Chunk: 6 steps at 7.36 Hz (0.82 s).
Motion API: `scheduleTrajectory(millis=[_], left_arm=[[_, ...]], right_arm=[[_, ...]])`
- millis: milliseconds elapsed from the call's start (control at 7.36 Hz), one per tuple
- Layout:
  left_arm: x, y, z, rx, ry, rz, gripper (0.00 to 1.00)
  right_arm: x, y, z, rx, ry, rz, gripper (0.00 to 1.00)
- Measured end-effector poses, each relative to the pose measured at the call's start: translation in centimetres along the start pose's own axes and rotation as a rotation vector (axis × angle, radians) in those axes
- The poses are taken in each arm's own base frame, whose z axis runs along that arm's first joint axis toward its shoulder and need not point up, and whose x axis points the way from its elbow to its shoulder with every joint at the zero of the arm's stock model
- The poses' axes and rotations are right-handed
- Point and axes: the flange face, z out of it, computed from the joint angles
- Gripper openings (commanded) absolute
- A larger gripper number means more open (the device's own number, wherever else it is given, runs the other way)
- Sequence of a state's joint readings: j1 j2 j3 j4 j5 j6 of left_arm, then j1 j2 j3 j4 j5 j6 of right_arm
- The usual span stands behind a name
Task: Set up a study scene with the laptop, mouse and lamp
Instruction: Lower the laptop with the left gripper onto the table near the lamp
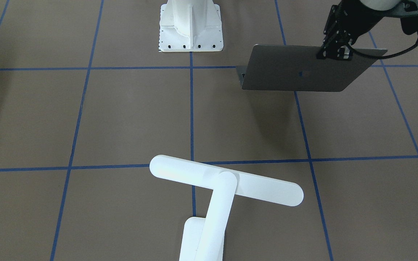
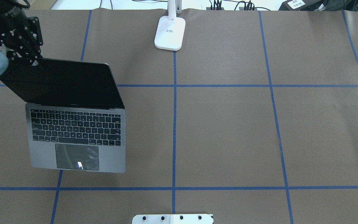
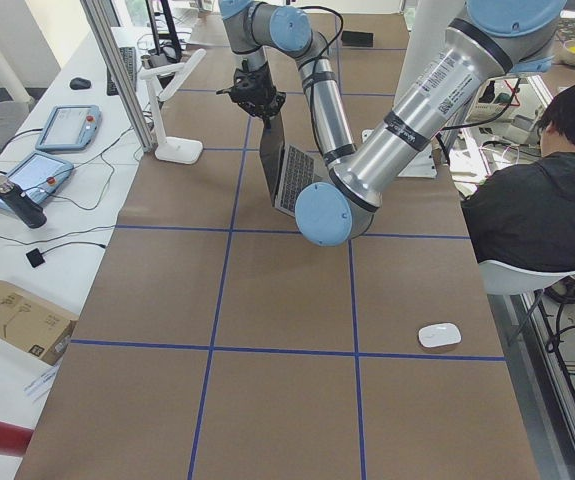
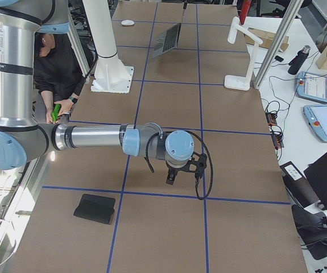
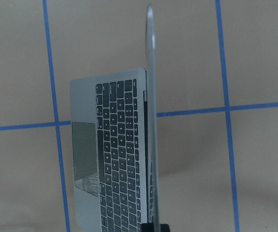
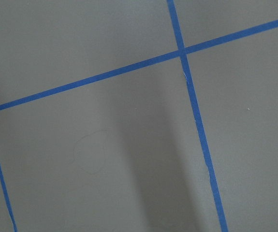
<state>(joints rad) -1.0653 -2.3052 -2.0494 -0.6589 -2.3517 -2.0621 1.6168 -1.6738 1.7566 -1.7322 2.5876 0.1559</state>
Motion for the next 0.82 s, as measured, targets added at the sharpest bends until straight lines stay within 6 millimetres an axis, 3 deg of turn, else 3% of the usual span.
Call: scheduleTrajectory(millis=[543, 815], left_arm=[[2.1, 3.4, 0.5, -0.068, -0.002, -0.053, 0.00], [3.2, 4.9, 1.8, -0.094, 0.001, -0.081, 0.00]], right_arm=[[-0.2, -0.1, -0.1, 0.001, -0.002, -0.001, 1.00], [-0.3, -0.2, -0.1, 0.002, -0.002, -0.003, 1.00]])
